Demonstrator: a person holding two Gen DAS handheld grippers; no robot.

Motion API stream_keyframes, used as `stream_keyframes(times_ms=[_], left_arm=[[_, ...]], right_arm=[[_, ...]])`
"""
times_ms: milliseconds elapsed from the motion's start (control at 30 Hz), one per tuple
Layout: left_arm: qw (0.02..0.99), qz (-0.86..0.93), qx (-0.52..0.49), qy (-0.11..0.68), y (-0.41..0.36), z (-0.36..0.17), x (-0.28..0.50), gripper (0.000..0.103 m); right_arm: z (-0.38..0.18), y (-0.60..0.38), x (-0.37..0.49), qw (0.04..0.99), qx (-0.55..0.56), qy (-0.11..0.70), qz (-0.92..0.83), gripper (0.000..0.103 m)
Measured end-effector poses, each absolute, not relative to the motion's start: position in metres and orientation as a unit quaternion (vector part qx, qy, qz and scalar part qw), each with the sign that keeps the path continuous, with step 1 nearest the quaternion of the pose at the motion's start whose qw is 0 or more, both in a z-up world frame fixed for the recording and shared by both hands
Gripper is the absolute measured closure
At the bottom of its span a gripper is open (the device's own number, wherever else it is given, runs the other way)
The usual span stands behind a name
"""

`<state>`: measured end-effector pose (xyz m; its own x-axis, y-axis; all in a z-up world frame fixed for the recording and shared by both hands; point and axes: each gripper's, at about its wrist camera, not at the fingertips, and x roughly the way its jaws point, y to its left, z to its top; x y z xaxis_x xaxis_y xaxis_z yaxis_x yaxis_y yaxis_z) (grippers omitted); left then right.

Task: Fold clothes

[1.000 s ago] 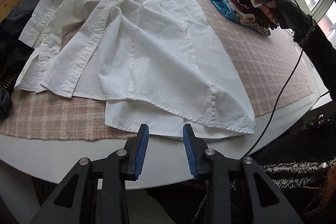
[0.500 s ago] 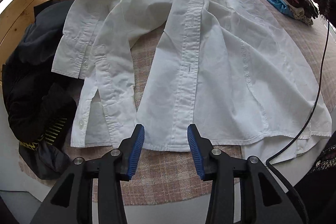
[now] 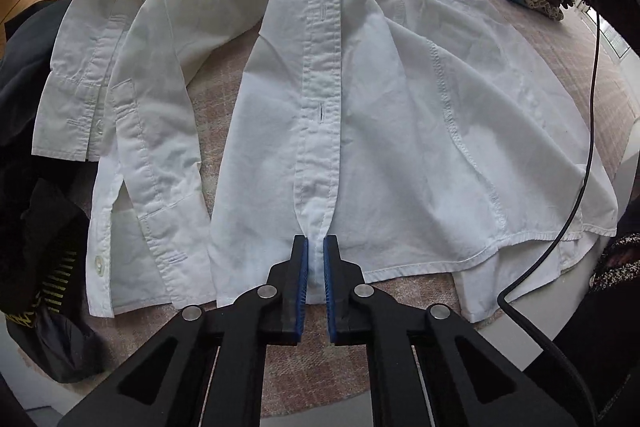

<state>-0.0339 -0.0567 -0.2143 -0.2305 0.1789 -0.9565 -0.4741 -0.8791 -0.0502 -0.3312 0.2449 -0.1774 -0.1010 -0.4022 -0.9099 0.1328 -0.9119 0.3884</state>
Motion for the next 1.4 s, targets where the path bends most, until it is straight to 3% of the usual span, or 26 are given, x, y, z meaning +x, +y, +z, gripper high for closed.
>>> stream_keyframes(times_ms=[300, 500, 733, 833, 1033, 1067, 1100, 1133, 1200, 1400], left_arm=[[0.183, 0.817, -0.546, 0.037, -0.079, -0.156, -0.029, 0.097], [0.179, 0.828, -0.529, 0.055, -0.078, -0.128, -0.025, 0.097], [0.181, 0.832, -0.52, 0.066, -0.073, -0.115, -0.023, 0.097], [0.183, 0.83, -0.522, 0.065, -0.071, -0.117, -0.022, 0.097], [0.189, 0.819, -0.537, 0.068, -0.066, -0.132, -0.022, 0.097], [0.188, 0.818, -0.539, 0.068, -0.065, -0.135, -0.022, 0.097], [0.19, 0.817, -0.541, 0.059, -0.065, -0.137, -0.023, 0.097], [0.194, 0.815, -0.544, 0.045, -0.066, -0.14, -0.024, 0.097], [0.21, 0.812, -0.543, 0.045, -0.059, -0.136, -0.019, 0.097], [0.254, 0.802, -0.536, 0.069, -0.031, -0.115, -0.001, 0.097]], right_arm=[[-0.175, 0.252, -0.343, 0.177, 0.634, -0.167, -0.734, 0.062], [-0.181, 0.236, -0.364, 0.137, 0.628, -0.149, -0.752, 0.059], [-0.189, 0.25, -0.374, 0.124, 0.608, -0.217, -0.753, 0.058], [-0.188, 0.26, -0.375, 0.103, 0.609, -0.206, -0.759, 0.058], [-0.189, 0.252, -0.377, 0.162, 0.585, -0.212, -0.766, 0.058], [-0.183, 0.247, -0.376, 0.182, 0.572, -0.204, -0.774, 0.059], [-0.176, 0.243, -0.376, 0.193, 0.562, -0.191, -0.781, 0.066], [-0.169, 0.24, -0.376, 0.203, 0.554, -0.179, -0.787, 0.082], [-0.154, 0.237, -0.378, 0.217, 0.547, -0.165, -0.791, 0.095], [-0.122, 0.263, -0.384, 0.218, 0.553, -0.148, -0.79, 0.094]])
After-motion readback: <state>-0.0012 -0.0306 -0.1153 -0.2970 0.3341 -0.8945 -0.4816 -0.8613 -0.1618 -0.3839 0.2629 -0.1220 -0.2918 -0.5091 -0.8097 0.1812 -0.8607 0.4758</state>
